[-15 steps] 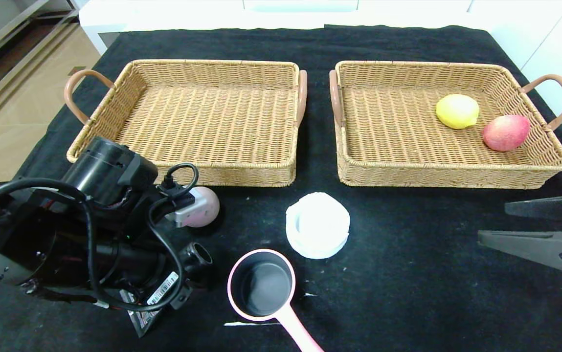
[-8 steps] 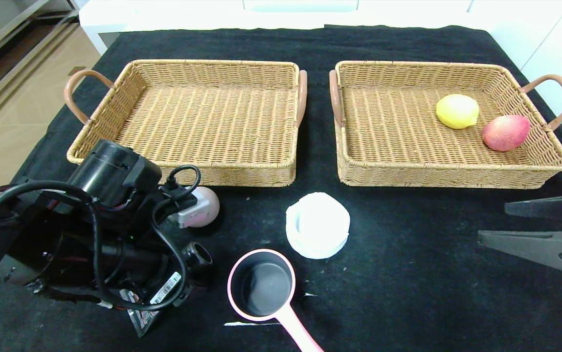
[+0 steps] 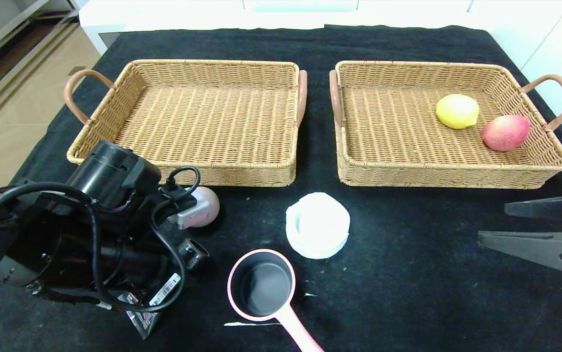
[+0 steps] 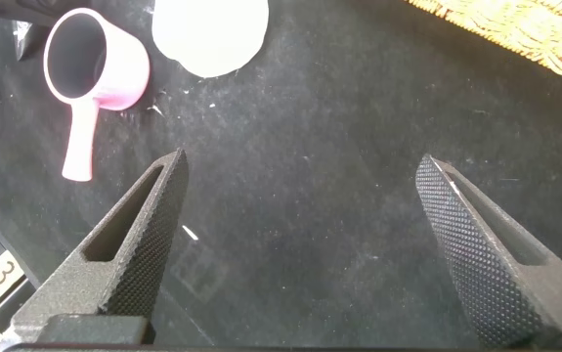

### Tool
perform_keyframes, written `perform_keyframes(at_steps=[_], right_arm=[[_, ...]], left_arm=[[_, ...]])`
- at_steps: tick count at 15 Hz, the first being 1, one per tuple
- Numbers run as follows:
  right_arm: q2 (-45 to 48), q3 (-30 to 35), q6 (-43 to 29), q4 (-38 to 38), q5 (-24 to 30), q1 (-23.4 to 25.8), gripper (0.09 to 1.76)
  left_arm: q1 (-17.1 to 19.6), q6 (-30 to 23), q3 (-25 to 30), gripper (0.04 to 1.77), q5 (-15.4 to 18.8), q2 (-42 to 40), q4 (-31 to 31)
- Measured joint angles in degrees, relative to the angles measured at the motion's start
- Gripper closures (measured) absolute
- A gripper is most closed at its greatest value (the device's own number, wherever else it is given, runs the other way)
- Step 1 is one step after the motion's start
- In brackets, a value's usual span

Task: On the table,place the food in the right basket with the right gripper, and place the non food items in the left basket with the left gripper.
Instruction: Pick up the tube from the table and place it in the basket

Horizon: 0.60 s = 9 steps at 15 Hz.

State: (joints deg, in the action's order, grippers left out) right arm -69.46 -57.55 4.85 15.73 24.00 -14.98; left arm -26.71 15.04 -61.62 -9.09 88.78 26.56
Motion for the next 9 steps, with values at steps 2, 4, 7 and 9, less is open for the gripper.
perform_keyframes(at_steps=[2, 4, 7, 9], right_arm=[[0.00, -0.02, 0.00, 0.01, 0.00, -0.01, 0.15], [0.00, -0.02, 0.00, 0.00, 0.00, -0.01, 0.15], [0.00, 0.06, 0.02, 0.01, 0.00, -0.04, 0.15], [0.00, 0.06, 0.00, 0.00, 0.00, -0.11, 0.15]], left_arm=[[0.00, -0.02, 0.00, 1.01, 0.12, -0.06, 0.02], [0.00, 0.00, 0.00, 1.01, 0.15, -0.17, 0.09], [0.00, 0.05, 0.00, 1.02, 0.15, -0.28, 0.09], [-0.02, 0.15, -0.34, 1.03, 0.11, -0.30, 0.13]])
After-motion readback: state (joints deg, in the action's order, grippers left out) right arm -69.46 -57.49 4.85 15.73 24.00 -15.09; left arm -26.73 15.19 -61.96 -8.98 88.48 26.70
